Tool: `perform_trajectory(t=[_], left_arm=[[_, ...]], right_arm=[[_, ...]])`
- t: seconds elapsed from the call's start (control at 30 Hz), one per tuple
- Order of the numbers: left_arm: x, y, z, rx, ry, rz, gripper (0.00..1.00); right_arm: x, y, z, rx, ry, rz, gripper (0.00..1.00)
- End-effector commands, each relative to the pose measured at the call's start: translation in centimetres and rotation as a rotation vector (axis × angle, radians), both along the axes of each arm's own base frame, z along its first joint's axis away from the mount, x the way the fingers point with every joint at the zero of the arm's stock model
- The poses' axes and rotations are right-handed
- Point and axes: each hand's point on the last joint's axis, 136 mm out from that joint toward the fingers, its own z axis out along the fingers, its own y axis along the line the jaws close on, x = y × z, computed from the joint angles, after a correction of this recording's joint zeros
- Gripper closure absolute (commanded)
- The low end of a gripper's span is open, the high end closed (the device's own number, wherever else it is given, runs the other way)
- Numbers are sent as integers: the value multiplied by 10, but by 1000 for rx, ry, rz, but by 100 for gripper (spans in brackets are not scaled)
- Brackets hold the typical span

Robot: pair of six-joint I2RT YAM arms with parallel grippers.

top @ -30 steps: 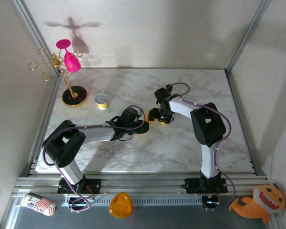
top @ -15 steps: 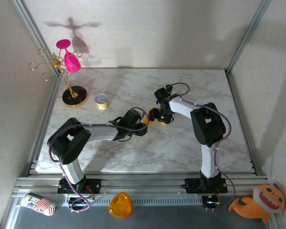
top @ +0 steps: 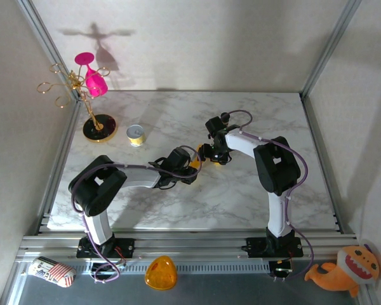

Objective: Fold a paper plane with a square sheet of paper (pick it up from the middle)

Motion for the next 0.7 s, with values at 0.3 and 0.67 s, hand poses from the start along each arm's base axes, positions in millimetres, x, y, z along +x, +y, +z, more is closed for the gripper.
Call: perform_trajectory(t=[0.3,0.67], left_arm=[[-4,9,-12,123,-84,-98,73],[-8,8,-19,168,-72,-177,90]], right_arm=[[-36,-90,-124,-376,143,-24,30],[-27,-80,-113,-311,123,-25,30]])
